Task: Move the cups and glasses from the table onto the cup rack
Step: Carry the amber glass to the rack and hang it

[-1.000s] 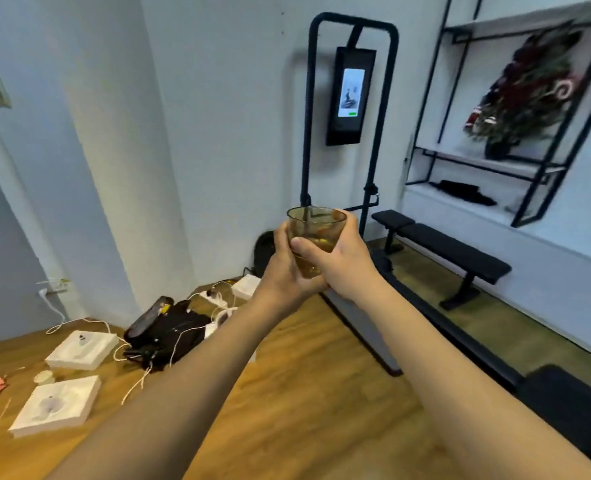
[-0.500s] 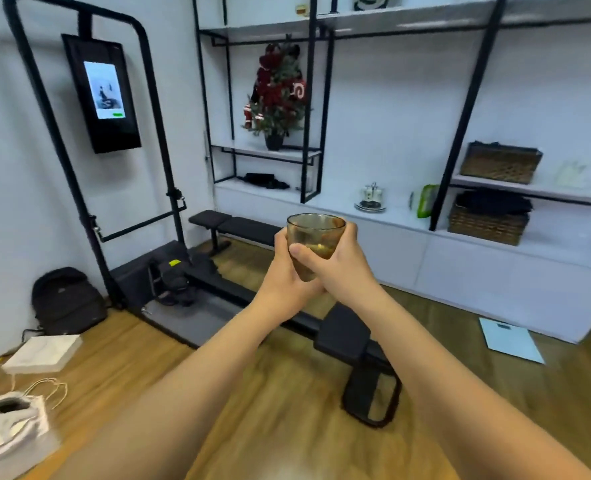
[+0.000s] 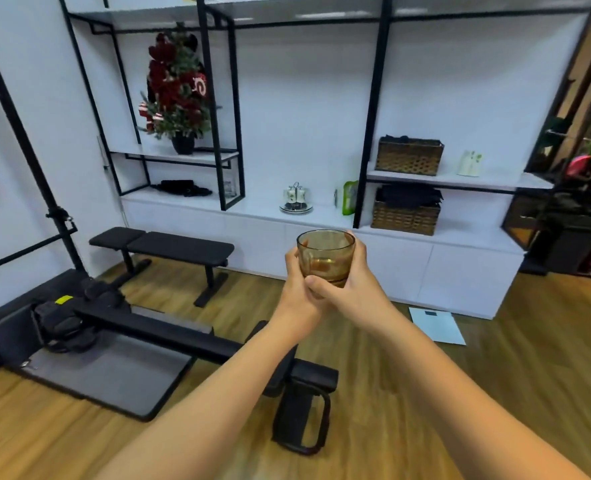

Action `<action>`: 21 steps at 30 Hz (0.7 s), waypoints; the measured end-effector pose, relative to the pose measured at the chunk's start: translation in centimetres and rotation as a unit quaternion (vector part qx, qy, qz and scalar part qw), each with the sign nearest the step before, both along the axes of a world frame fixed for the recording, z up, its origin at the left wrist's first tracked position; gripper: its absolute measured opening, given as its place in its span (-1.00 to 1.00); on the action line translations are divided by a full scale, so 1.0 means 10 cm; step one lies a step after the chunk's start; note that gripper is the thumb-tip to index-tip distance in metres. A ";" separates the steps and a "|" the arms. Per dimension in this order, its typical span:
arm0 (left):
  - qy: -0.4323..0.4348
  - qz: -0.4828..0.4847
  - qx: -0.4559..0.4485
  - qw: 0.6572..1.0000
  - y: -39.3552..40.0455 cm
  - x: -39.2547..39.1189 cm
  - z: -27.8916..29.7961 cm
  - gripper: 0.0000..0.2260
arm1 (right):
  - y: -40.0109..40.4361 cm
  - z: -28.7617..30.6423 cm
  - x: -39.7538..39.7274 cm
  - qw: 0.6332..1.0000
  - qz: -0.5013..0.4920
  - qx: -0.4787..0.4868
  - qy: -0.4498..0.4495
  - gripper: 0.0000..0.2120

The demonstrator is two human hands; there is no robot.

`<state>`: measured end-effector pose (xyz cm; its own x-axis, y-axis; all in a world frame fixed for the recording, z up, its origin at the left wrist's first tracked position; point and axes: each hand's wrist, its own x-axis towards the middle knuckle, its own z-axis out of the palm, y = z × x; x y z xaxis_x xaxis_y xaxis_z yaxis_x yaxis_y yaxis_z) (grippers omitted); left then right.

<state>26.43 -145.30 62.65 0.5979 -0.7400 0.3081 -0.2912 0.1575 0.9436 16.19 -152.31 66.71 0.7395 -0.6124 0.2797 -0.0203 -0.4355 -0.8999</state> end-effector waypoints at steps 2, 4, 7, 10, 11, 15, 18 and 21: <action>0.007 -0.005 0.009 1.000 -0.39 0.07 -0.02 -0.21 | -0.35 -0.07 0.05 1.000 -0.010 0.001 -0.008 -0.09; 0.002 -0.006 0.006 1.000 -0.81 0.18 -0.08 -0.27 | -0.74 -0.14 0.14 1.000 -0.017 -0.004 -0.014 -0.10; -0.061 -0.005 0.009 0.998 -1.46 0.45 -0.18 -0.24 | -1.39 -0.16 0.34 0.999 -0.028 -0.020 -0.014 -0.08; -0.046 -0.030 0.014 0.998 -2.27 0.77 -0.10 -0.18 | -2.12 -0.10 0.65 0.999 -0.041 -0.030 -0.016 -0.14; -0.040 -0.036 0.015 0.998 -2.47 0.86 -0.07 -0.19 | -2.32 -0.06 0.74 0.998 -0.045 -0.028 -0.015 -0.14; -0.059 -0.058 -0.017 0.996 -3.33 1.32 0.13 -0.15 | -3.21 0.12 1.16 0.997 -0.070 -0.012 -0.043 -0.17; -0.079 -0.089 0.001 0.993 -3.87 1.54 0.17 -0.35 | -3.75 0.16 1.39 0.994 -0.087 0.003 -0.063 -0.21; -0.082 -0.089 0.004 0.993 -4.38 1.71 0.15 0.01 | -4.33 0.15 1.60 0.992 -0.102 0.012 -0.070 -0.29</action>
